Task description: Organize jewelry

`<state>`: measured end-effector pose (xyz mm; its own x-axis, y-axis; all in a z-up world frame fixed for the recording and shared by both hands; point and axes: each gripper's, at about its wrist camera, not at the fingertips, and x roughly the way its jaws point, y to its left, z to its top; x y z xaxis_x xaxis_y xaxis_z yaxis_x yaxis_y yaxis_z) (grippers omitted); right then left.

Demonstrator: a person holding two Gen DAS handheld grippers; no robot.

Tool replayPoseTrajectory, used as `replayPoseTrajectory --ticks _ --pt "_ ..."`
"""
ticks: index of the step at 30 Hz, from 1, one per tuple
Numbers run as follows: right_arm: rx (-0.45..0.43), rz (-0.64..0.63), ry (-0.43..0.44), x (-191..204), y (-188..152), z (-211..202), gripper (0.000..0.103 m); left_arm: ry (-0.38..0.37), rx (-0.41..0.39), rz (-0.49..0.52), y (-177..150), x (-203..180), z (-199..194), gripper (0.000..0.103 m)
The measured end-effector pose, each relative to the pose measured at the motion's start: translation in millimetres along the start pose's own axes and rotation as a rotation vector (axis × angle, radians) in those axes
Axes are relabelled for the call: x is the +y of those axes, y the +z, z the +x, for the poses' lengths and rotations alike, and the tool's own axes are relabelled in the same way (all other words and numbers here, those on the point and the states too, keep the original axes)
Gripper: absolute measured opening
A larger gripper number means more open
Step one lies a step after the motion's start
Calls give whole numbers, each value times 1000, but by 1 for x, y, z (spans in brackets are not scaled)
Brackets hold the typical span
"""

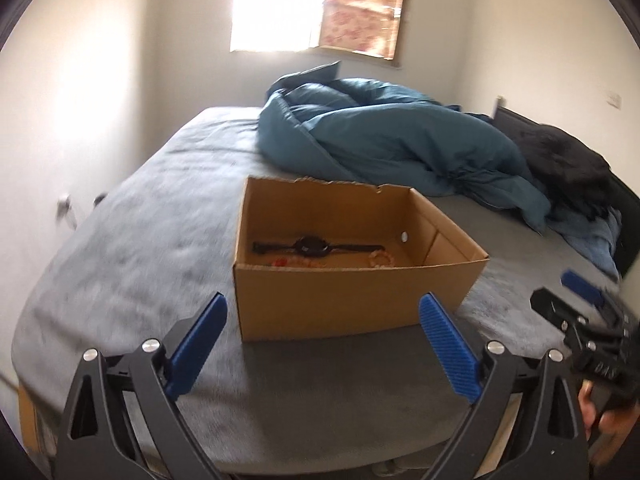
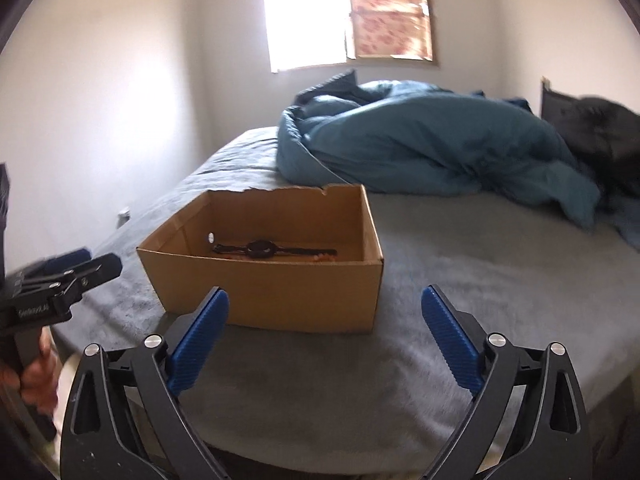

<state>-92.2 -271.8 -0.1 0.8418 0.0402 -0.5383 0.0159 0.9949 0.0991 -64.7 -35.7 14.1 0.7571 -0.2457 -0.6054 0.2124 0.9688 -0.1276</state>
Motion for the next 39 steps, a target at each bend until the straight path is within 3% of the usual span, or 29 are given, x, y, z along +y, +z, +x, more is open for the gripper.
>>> replayPoseTrajectory --ticks 9,18,24,29,34,39 --pt "-13 44 -99 8 2 -20 95 114 -6 -51 -3 -8 -11 97" --pt "-20 26 -177 14 12 -27 95 139 -35 -16 -2 -15 -23 97" --pt "-58 7 -201 17 16 -37 95 177 -51 0 0 -22 -28 97" --pt "-152 -7 -226 20 16 -46 95 252 -101 24 2 -30 -34 97" --pt "-108 -6 -218 20 8 -33 95 268 -95 43 -8 -35 -28 97" --pt "-135 8 -200 15 10 -38 95 286 -119 47 -12 -36 -30 98"
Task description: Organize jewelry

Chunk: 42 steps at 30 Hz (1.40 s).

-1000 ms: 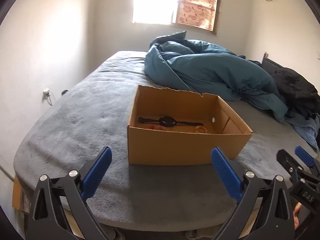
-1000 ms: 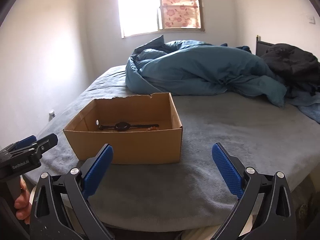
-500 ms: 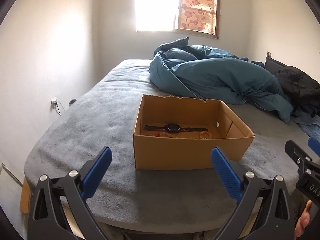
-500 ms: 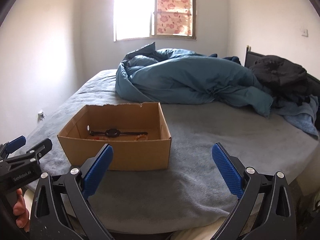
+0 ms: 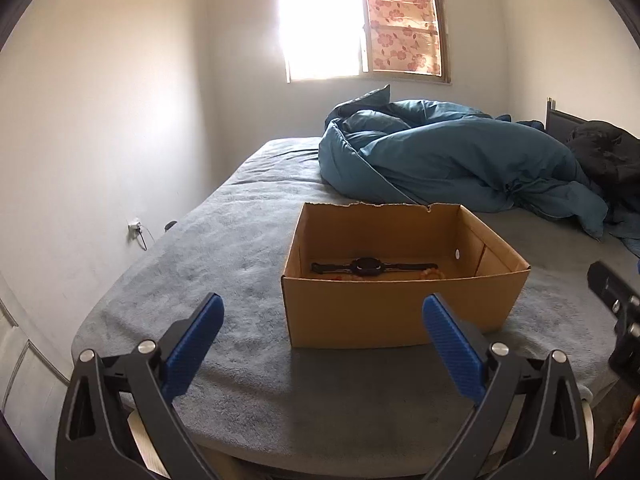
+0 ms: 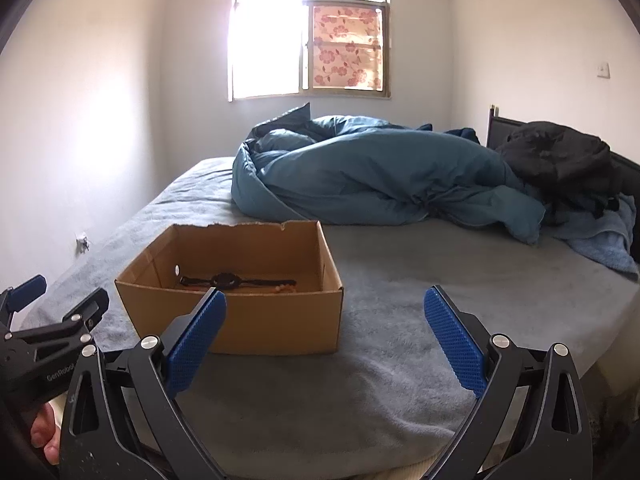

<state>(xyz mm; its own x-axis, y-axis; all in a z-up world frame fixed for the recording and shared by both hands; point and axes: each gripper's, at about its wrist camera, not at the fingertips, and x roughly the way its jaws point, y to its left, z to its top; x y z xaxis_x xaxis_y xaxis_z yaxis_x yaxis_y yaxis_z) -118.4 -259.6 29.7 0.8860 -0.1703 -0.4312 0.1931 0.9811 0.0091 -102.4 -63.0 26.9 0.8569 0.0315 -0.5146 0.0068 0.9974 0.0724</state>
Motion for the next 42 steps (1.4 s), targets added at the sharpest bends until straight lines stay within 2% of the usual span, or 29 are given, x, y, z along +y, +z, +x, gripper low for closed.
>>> replayPoseTrajectory --ticks 11,35,42 --pt "14 10 13 -4 -1 3 95 -7 -32 -2 0 5 -3 97" --pt "22 15 10 -6 -2 4 95 0 -8 -37 0 12 2 98" --pt "21 15 11 -7 -2 4 95 2 19 -27 3 14 5 98"
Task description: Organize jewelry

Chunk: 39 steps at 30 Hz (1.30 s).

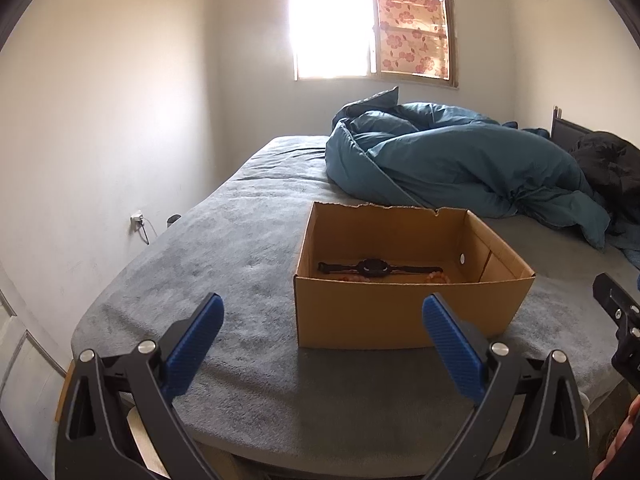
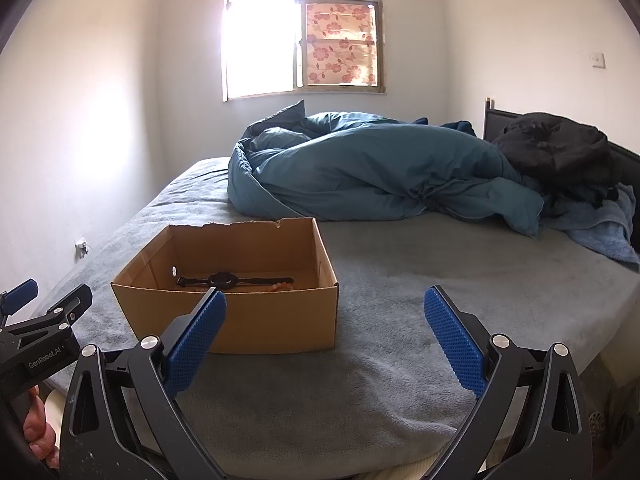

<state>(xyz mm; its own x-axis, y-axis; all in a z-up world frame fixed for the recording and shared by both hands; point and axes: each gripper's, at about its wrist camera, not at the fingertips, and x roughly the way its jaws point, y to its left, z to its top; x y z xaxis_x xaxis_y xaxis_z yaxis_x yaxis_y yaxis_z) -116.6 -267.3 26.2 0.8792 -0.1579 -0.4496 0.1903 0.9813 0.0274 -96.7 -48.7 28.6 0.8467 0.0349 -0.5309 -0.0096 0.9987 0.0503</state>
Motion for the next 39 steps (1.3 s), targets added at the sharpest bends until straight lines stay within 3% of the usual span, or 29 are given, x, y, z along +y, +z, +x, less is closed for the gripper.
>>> replayPoseTrajectory --ticks 9,39 --pt "3 14 -17 -1 0 -2 95 5 39 -8 2 6 4 98" --pt "7 25 -17 1 -4 -5 95 -11 6 -31 1 14 1 98"
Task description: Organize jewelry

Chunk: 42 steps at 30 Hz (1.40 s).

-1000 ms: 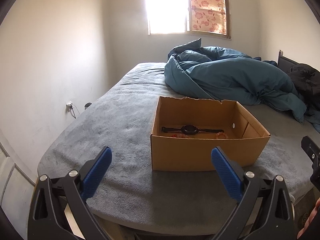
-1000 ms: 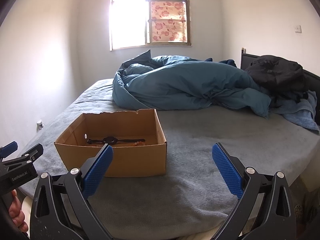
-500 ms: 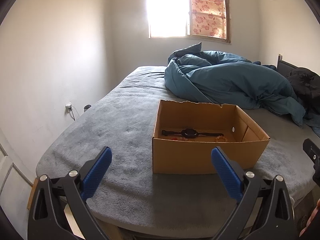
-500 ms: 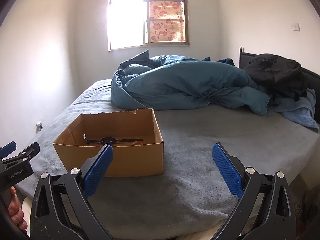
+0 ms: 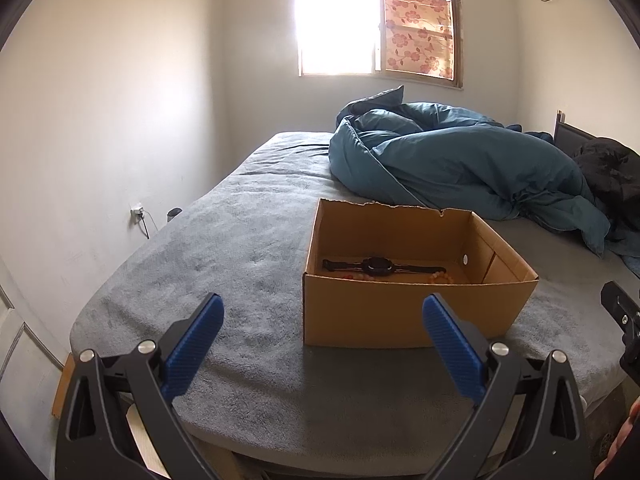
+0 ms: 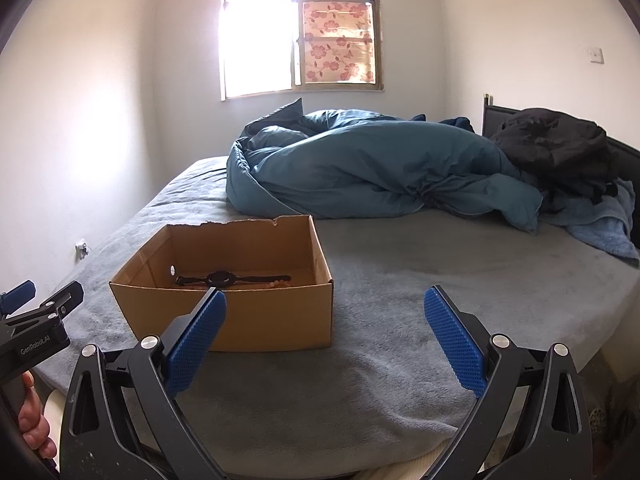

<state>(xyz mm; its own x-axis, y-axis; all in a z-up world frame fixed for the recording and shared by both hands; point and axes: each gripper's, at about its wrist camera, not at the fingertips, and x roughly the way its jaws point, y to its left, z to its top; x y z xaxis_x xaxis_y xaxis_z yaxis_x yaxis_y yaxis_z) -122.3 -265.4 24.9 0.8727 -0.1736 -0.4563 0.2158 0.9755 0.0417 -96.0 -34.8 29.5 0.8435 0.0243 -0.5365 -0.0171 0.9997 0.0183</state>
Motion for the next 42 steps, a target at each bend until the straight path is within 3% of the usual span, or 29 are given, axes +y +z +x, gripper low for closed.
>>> replayPoseTrajectory --ticks 42 --pt "10 2 -1 1 -3 1 95 24 37 -7 -2 3 5 97"
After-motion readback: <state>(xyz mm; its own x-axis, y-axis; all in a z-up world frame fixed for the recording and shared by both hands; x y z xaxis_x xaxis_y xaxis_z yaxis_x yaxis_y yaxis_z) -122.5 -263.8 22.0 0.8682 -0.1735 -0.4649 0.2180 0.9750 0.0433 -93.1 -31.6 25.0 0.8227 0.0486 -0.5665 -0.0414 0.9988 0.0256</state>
